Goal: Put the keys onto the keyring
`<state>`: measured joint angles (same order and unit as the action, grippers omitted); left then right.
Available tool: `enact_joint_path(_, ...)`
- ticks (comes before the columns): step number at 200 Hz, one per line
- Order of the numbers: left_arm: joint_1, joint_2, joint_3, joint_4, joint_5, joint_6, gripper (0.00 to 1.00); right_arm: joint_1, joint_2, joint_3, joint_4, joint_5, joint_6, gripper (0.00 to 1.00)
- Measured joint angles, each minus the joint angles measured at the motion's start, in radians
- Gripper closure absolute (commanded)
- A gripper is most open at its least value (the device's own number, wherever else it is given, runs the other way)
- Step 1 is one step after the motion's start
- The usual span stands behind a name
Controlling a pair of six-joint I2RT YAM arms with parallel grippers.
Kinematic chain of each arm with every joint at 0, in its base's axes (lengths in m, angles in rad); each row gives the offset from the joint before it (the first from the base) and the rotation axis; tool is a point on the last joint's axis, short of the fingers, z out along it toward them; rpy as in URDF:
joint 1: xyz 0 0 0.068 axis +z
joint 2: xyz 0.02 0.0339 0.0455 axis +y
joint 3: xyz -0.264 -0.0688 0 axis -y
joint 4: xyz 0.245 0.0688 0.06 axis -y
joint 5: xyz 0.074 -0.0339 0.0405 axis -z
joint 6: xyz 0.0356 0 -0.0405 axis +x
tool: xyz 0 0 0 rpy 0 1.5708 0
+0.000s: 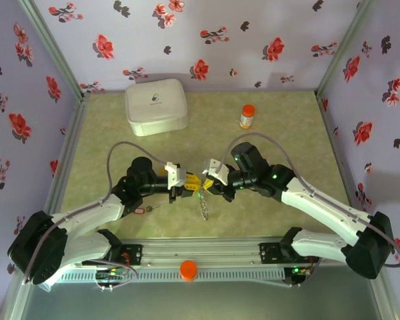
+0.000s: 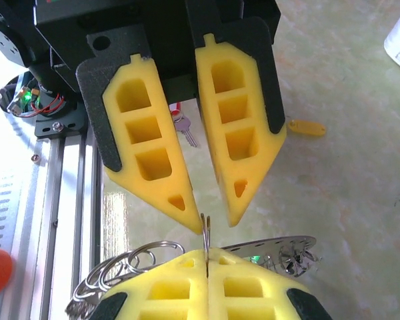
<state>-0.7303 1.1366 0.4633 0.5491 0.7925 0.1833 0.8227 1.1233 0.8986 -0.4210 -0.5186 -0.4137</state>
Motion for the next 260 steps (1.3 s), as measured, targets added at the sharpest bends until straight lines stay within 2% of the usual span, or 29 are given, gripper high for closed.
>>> enact_joint_path(34, -0.002, 0.003, 0.009, -0.013, 0.005, 0.014, 0.88, 0.013, 0.031, 0.034, -0.024, 0.014, -0.005, 1.00)
enact_joint_path(59, -0.002, 0.003, 0.019, -0.051, 0.005, 0.034, 1.00, 0.014, 0.037, 0.037, -0.030, 0.021, -0.005, 1.00)
enact_joint_path(69, -0.003, 0.003, 0.023, -0.063, 0.007, 0.043, 1.00, 0.015, 0.037, 0.037, -0.034, 0.022, -0.006, 1.00)
enact_joint_path(88, -0.003, 0.000, 0.027, -0.077, 0.009, 0.058, 1.00, 0.016, 0.030, 0.031, -0.029, 0.026, -0.003, 0.60)
enact_joint_path(98, -0.003, -0.006, 0.027, -0.090, 0.005, 0.063, 1.00, 0.015, 0.005, 0.009, -0.001, 0.029, -0.002, 0.52)
enact_joint_path(115, -0.004, -0.024, 0.025, -0.098, -0.013, 0.064, 1.00, 0.003, -0.087, -0.071, 0.074, 0.038, 0.003, 0.46)
enact_joint_path(137, -0.010, -0.069, 0.009, -0.083, -0.055, 0.084, 1.00, -0.012, -0.230, -0.198, 0.167, 0.084, 0.014, 0.47)
enact_joint_path(154, -0.020, -0.098, -0.011, -0.069, -0.095, 0.116, 1.00, -0.012, -0.275, -0.256, 0.208, 0.121, 0.013, 0.49)
enact_joint_path(220, -0.067, -0.142, -0.071, -0.015, -0.208, 0.325, 1.00, 0.014, -0.214, -0.280, 0.283, 0.169, -0.048, 0.63)
enact_joint_path(260, -0.108, -0.178, -0.077, -0.011, -0.293, 0.458, 1.00, 0.040, -0.206, -0.280, 0.313, 0.207, -0.106, 0.64)
